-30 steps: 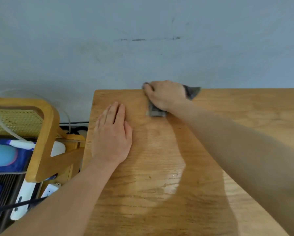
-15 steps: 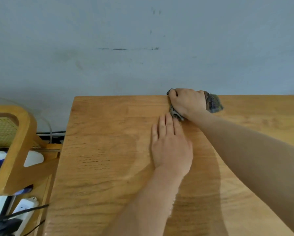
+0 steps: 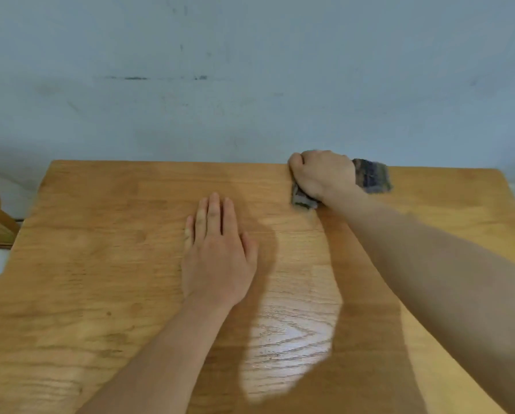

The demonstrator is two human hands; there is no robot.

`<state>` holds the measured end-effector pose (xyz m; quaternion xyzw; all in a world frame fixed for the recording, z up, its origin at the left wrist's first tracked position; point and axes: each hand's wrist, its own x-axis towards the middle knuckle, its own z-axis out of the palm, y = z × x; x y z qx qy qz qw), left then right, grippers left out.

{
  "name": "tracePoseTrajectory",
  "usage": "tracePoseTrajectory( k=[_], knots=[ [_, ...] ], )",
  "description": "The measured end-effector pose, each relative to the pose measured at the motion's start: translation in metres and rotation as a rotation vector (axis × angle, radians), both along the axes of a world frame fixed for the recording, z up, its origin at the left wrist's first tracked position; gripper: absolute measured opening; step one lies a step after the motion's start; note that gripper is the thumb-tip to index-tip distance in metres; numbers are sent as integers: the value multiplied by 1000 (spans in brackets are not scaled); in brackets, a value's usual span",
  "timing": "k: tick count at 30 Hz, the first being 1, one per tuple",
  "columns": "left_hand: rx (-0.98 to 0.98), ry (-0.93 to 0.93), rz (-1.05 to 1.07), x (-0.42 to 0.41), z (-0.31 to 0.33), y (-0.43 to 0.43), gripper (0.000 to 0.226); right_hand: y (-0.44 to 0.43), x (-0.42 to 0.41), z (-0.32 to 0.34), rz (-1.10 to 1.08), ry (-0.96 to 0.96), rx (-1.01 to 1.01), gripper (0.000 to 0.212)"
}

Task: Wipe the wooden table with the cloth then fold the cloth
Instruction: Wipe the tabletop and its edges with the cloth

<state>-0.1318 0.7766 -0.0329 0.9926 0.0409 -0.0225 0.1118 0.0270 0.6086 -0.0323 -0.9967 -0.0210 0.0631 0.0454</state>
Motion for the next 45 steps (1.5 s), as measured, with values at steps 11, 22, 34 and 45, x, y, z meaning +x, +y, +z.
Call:
tracePoseTrajectory(
  k=[11, 22, 34, 45],
  knots=[
    [45, 1, 23, -1, 1, 0, 64, -39, 5, -4, 97, -19, 45, 55],
    [80, 6, 24, -2, -4, -3, 66, 24, -7, 0, 124, -18, 72, 47],
    [110, 69, -35, 8, 11, -44, 67, -189, 2, 0, -148, 5, 24, 49],
    [5, -8, -311, 30, 2, -206, 60, -123, 9, -2, 106, 44, 135, 43]
  ],
)
